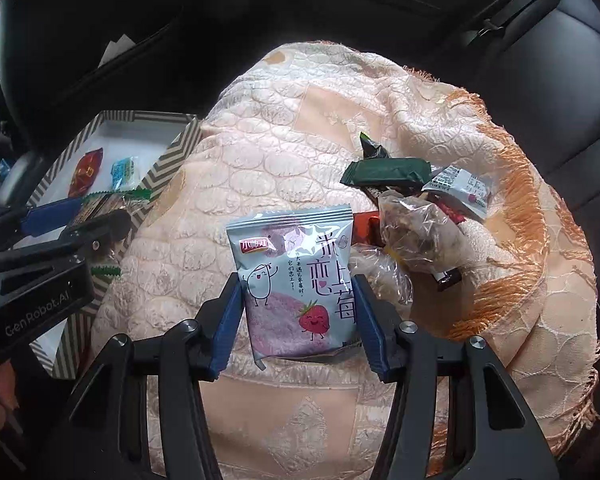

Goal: Organize snacks
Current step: 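Carry the cookie packet into the tray and open the left gripper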

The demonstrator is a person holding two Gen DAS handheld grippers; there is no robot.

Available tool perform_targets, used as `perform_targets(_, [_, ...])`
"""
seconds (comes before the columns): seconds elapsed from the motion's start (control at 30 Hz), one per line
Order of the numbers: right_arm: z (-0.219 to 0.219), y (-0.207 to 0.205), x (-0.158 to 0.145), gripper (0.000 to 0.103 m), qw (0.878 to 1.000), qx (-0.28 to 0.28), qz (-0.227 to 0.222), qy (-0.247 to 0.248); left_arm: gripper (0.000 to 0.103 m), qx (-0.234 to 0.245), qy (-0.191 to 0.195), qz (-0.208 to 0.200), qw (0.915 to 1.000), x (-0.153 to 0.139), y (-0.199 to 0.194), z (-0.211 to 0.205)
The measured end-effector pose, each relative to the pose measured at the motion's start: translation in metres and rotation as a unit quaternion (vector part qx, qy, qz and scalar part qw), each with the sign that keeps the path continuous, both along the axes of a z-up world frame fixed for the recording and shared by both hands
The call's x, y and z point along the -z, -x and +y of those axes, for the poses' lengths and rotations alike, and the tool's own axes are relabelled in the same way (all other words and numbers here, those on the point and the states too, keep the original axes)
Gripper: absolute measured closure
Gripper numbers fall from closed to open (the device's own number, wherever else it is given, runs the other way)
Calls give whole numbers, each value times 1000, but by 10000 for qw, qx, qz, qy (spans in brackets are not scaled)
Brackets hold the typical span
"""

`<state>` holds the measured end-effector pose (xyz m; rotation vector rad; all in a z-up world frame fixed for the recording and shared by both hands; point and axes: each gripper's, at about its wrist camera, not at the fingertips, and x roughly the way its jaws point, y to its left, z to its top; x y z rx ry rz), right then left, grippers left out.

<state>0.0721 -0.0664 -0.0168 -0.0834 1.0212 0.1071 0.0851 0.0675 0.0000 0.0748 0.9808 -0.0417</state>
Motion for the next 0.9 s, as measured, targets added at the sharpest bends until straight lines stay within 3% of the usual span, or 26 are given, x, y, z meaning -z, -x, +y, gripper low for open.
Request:
perform_targets(0.33, [21,-20,-12,50,9996,191,-180,-93,50,-188,73,-127,9997,-8,-11,26])
perform_targets(0.9, [90,-41,-9,50,9995,-227,-114,-181,50,-462,-94,-84,9989,2,-22,92])
